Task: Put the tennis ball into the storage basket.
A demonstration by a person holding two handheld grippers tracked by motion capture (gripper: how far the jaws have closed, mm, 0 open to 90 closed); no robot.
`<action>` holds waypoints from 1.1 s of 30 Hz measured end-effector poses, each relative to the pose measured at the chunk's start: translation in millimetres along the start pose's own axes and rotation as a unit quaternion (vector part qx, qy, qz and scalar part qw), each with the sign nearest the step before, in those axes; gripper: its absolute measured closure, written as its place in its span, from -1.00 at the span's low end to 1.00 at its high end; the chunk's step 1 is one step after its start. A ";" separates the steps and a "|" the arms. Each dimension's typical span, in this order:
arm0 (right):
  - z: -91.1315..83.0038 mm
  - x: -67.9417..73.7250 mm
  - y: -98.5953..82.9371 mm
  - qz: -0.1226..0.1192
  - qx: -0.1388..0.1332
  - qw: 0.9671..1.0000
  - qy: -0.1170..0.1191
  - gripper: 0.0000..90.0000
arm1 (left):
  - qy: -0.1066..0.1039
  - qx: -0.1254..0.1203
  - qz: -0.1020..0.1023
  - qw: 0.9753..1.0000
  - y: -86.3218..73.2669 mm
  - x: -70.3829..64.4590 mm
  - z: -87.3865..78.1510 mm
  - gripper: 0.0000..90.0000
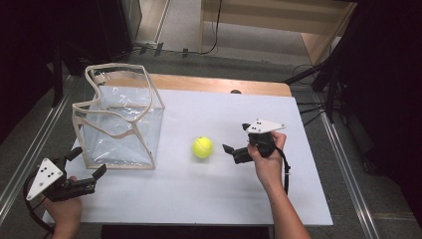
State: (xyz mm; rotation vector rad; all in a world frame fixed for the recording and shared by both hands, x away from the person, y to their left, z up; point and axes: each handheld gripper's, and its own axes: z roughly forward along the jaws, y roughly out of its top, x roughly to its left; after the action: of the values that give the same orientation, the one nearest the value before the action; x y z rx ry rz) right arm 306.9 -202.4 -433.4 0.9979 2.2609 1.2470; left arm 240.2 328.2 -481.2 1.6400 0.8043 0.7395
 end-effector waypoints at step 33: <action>52.6 14.0 24.7 -0.043 0.093 0.994 0.033 -1.00 | 0.000 0.001 0.001 1.000 0.1 -0.2 0.2 -0.88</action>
State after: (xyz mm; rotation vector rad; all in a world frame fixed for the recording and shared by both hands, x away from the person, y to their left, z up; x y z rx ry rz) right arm 339.5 -152.8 -440.7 0.9246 2.4789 1.0641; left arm 240.2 327.9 -481.1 1.6426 0.8040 0.7396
